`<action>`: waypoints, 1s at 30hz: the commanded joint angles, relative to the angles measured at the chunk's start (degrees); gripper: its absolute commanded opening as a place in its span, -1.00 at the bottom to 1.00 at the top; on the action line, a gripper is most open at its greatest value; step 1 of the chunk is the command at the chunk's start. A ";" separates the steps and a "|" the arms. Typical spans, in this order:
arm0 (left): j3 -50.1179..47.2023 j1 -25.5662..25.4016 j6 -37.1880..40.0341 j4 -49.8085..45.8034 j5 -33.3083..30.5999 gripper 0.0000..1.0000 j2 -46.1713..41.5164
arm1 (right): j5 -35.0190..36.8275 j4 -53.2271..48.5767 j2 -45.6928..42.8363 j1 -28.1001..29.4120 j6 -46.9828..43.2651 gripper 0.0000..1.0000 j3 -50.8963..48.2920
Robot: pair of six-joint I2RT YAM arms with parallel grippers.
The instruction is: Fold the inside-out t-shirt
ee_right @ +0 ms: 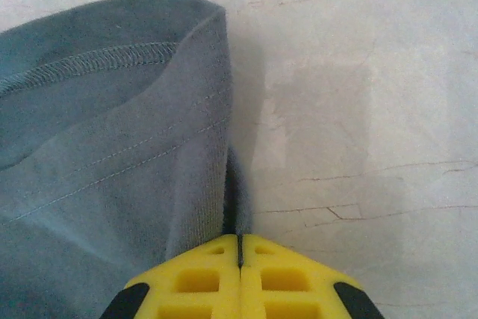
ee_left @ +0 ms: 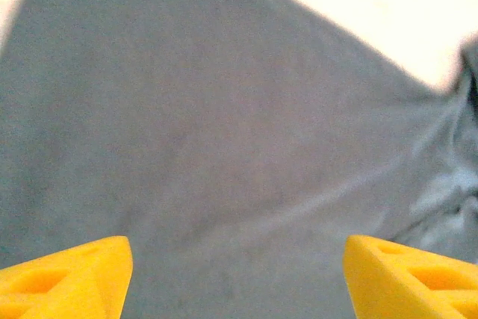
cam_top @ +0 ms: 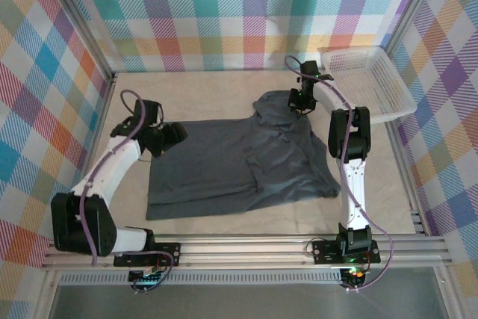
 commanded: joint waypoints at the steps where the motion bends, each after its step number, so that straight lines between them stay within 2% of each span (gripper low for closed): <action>1: 6.84 5.15 0.99 2.57 -1.70 0.48 7.10 | -0.77 -1.20 -5.30 -0.12 -0.38 -1.00 1.66; 8: 23.45 9.93 3.09 1.30 1.39 0.48 28.20 | -0.55 8.62 -17.37 -0.16 2.72 -1.00 -13.94; 13: 31.83 10.84 6.53 0.24 6.93 0.49 38.71 | -0.73 8.82 -17.80 -0.16 1.79 -1.00 -15.30; 15: 35.38 10.92 8.02 -2.10 6.26 0.46 41.88 | -0.74 7.97 -17.39 -0.16 0.93 -1.00 -14.19; 19: 37.99 11.02 8.28 -5.37 1.59 0.27 44.55 | -0.89 7.22 -17.41 -0.16 0.58 -1.00 -13.12; 24: 35.68 11.02 9.46 -6.87 -7.94 0.27 42.95 | -0.34 7.25 -17.58 -0.16 -0.21 -1.00 -13.22; 26: 35.62 11.02 10.71 -6.68 -6.74 0.26 43.39 | -0.51 7.40 -17.38 -0.17 0.09 -1.00 -13.30; 30: 36.66 11.02 11.98 -4.79 3.01 0.13 46.22 | -1.37 7.39 -16.65 -0.16 0.83 -1.00 -13.12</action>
